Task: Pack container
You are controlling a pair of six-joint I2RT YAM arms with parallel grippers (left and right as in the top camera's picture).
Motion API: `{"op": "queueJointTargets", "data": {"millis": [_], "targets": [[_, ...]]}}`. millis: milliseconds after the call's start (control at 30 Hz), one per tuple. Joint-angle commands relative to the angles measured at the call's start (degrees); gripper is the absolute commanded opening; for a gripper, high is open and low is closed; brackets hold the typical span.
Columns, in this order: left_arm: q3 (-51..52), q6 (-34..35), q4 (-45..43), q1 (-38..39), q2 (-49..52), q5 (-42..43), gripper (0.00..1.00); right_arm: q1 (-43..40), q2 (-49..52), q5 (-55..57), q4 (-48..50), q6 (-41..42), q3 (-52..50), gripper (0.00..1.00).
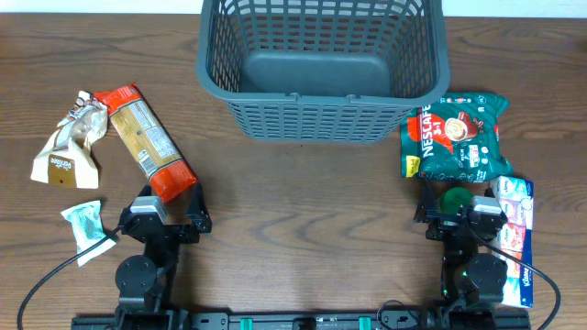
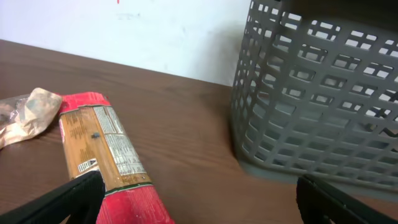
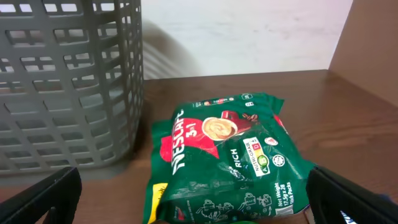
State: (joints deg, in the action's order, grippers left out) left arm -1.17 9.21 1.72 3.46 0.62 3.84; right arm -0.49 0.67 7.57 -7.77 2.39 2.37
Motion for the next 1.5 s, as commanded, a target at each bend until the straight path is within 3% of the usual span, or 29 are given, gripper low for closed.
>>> {"op": "queueJointTargets", "data": {"millis": [0, 1400, 1467], "targets": [[0.92, 0.35, 2.08, -0.13, -0.39, 0.37, 0.98, 0.9, -0.37, 0.79, -0.11, 0.59, -0.15, 0.99], [0.94, 0.35, 2.1, -0.17, -0.39, -1.11, 0.98, 0.9, -0.37, 0.33, 1.33, 0.63, -0.15, 0.99], [0.94, 0.37, 2.1, -0.17, -0.39, -1.11, 0.98, 0.9, -0.37, 0.07, 1.14, 3.28, -0.15, 0.99]]}}
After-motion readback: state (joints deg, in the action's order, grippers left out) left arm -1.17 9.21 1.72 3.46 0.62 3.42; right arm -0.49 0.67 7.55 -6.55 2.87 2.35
